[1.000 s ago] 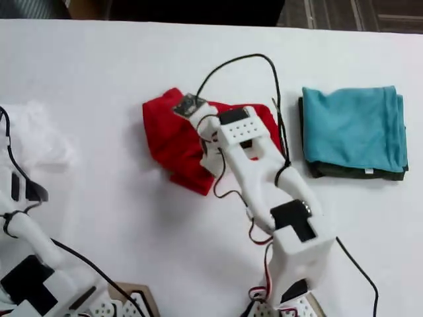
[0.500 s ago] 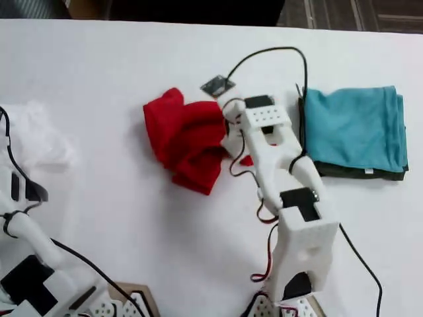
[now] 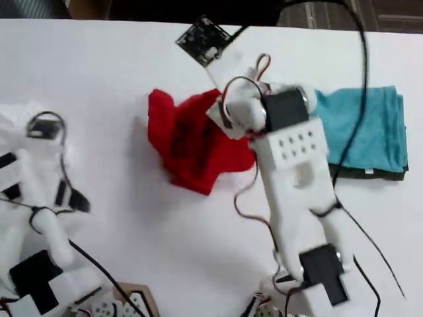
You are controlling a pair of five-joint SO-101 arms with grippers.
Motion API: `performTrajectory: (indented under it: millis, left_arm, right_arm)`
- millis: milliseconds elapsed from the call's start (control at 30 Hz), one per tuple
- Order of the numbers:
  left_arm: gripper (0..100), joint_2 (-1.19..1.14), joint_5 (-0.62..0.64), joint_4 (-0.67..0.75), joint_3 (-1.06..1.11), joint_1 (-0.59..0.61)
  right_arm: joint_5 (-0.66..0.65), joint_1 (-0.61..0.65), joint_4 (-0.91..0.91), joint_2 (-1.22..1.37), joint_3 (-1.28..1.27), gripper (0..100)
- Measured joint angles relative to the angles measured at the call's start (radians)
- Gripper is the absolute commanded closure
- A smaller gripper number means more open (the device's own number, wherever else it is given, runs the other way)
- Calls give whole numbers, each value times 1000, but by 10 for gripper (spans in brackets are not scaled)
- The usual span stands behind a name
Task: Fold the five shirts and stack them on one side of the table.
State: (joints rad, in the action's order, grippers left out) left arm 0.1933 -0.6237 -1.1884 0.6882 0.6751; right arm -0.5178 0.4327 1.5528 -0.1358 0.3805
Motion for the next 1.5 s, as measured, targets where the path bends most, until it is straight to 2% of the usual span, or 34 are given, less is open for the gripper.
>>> performTrajectory:
  millis: [167, 367, 533, 700, 933, 1133, 1200, 1333, 1500]
  left_arm:
    - [710, 9, 3, 5, 14, -127]
    - [710, 9, 3, 5, 14, -149]
    - [710, 9, 3, 5, 18, -149]
    - [710, 9, 3, 2, 18, -141]
    - [710, 9, 0, 2, 18, -31]
    - [710, 9, -72, 2, 18, 77]
    - [710, 9, -91, 2, 15, 123]
    - [710, 9, -98, 2, -66, 236]
    - [710, 9, -98, 2, -181, 365]
  right_arm:
    - [0, 20, 8, -29, 44, 978]
    - [0, 25, 31, -31, 14, 978]
    - [0, 2, -118, 32, -118, 978]
    - [0, -34, -287, 176, -110, 978]
    - [0, -166, -272, 422, 18, 958]
    - [0, -244, -155, 456, 178, 733]
    - [0, -256, -110, 456, 215, 720]
    - [2, -215, 15, 456, 250, 750]
    - [2, -51, 114, 454, 252, 752]
